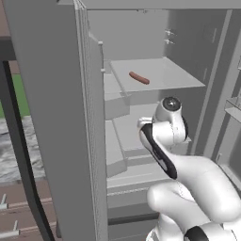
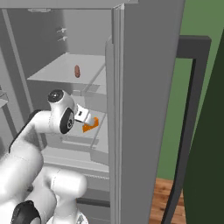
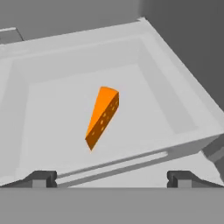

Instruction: Retrieve the sausage and cheese from the fridge and place them on the cutting board on the counter.

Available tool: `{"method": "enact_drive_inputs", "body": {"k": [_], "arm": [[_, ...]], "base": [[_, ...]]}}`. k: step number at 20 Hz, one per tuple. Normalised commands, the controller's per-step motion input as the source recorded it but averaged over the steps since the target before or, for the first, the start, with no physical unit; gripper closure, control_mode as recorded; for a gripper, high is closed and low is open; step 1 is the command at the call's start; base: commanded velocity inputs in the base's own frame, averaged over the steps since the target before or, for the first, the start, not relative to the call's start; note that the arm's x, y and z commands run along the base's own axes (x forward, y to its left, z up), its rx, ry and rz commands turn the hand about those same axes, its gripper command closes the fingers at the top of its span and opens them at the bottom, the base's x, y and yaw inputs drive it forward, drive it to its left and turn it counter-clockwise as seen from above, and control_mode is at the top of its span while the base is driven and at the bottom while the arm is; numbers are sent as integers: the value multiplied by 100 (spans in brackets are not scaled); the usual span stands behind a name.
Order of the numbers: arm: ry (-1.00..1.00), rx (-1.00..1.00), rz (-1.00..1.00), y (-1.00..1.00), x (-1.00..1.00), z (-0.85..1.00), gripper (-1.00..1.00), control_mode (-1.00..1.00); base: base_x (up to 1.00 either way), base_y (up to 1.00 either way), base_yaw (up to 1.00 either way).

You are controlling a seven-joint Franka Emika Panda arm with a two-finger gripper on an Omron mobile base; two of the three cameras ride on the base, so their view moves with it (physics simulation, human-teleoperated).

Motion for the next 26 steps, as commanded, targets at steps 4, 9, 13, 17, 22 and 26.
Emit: {"method": "enact_drive_inputs", "body": {"k": [4,9,13,17,22,26], "arm": [[15,3,0,0,69,-27,-100,-100],[11,3,-2,0,55,-34,-100,-100],[5,2,-3,0,50,-41,-100,-100],[1,2,-2,0,43,-41,-100,-100],[3,1,-2,0,41,-36,-100,-100],[1,0,-2,0,17,-28,-100,-100]], "base": [[0,0,0],[0,0,0],[0,0,0],[0,0,0],[0,0,0],[0,0,0]]}}
